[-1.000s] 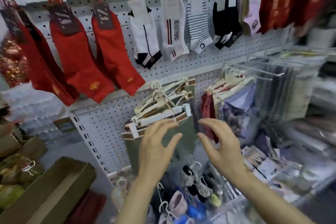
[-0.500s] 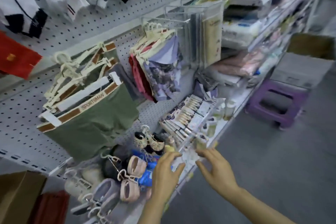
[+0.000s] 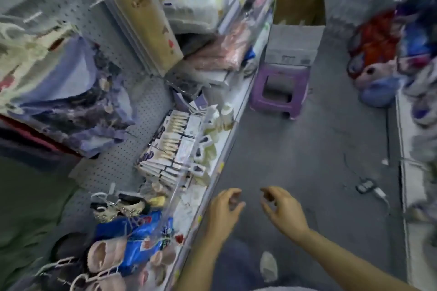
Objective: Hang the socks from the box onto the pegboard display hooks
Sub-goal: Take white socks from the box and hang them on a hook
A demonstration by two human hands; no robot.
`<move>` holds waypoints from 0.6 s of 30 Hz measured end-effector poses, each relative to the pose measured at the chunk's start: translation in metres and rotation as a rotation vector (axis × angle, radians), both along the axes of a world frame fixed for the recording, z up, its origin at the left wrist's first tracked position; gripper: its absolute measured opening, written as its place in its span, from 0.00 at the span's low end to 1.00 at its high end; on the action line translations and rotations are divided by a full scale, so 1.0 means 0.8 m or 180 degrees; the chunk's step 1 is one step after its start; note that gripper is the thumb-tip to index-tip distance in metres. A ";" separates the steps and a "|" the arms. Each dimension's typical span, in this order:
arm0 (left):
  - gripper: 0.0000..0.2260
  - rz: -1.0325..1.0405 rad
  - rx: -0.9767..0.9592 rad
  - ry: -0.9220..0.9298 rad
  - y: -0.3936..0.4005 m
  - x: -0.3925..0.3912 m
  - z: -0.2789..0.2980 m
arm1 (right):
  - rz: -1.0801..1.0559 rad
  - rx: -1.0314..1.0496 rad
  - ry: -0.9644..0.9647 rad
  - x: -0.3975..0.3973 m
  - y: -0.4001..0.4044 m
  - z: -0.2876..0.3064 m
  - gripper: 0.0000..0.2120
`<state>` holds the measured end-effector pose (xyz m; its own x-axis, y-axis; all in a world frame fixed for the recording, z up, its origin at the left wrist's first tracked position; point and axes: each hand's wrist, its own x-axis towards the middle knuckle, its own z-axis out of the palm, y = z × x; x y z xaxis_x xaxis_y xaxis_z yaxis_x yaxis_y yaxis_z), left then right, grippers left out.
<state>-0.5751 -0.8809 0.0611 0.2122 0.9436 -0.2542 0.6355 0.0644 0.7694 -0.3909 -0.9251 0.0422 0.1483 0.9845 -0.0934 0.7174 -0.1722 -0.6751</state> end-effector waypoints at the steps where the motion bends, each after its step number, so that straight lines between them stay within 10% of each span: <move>1: 0.13 -0.0087 -0.0057 0.0020 0.012 0.013 -0.001 | -0.0072 -0.0017 -0.0019 0.012 0.006 -0.002 0.13; 18: 0.14 -0.1225 0.0058 0.0429 0.385 0.147 -0.008 | -0.1006 -0.0229 -0.0029 0.136 0.299 0.003 0.14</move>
